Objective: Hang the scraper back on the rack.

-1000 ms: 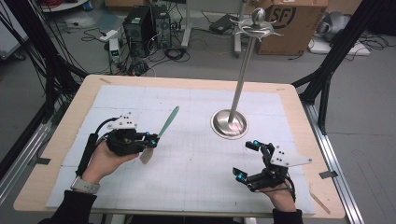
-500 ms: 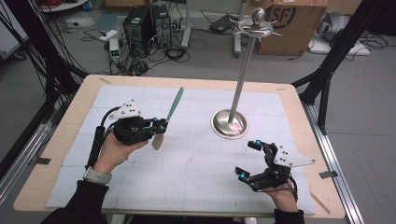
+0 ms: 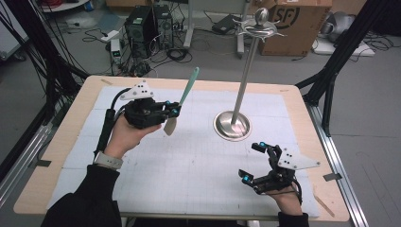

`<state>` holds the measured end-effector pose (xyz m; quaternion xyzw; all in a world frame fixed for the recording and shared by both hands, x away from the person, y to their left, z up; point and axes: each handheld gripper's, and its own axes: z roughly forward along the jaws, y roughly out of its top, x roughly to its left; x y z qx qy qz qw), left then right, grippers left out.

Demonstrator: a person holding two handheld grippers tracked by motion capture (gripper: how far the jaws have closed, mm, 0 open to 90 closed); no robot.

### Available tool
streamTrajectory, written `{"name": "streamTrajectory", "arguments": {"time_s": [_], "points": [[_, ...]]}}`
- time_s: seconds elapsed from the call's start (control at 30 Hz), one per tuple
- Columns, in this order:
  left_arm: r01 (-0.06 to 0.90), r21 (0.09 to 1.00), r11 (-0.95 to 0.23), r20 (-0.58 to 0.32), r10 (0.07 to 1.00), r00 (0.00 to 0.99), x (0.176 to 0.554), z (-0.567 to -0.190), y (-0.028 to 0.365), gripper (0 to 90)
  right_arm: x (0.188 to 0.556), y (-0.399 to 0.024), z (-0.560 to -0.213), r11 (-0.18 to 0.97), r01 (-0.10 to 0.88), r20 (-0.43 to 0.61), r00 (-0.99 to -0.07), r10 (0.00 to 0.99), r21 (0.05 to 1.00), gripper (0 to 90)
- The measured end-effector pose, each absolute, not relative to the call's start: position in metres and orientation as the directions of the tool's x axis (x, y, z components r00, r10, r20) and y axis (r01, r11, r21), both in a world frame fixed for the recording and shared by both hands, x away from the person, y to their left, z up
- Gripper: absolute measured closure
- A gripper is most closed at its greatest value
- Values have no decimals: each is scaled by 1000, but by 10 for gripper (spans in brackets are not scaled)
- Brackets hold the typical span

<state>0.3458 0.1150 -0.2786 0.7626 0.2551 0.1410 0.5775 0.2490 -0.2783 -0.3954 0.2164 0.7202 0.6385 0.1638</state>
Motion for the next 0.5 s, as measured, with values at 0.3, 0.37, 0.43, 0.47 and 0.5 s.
{"name": "streamTrajectory", "arguments": {"time_s": [0.3,0.37,0.43,0.47,0.5], "points": [[204,964,-172,-78,550,832,363,-252,90,803,247,-282,-395,86,98,38,-849,527,991,2],[200,965,-167,-76,552,830,366,-247,85,803,246,-282,-395,87,100,39,-849,527,991,2],[189,968,-164,-69,549,833,368,-241,82,803,246,-283,-395,94,100,35,-846,531,990,2],[189,970,-150,-79,543,836,369,-238,80,803,246,-283,-395,99,101,33,-848,530,990,2],[174,973,-150,-68,537,841,370,-235,79,803,246,-282,-396,105,99,29,-847,530,990,2]]}}
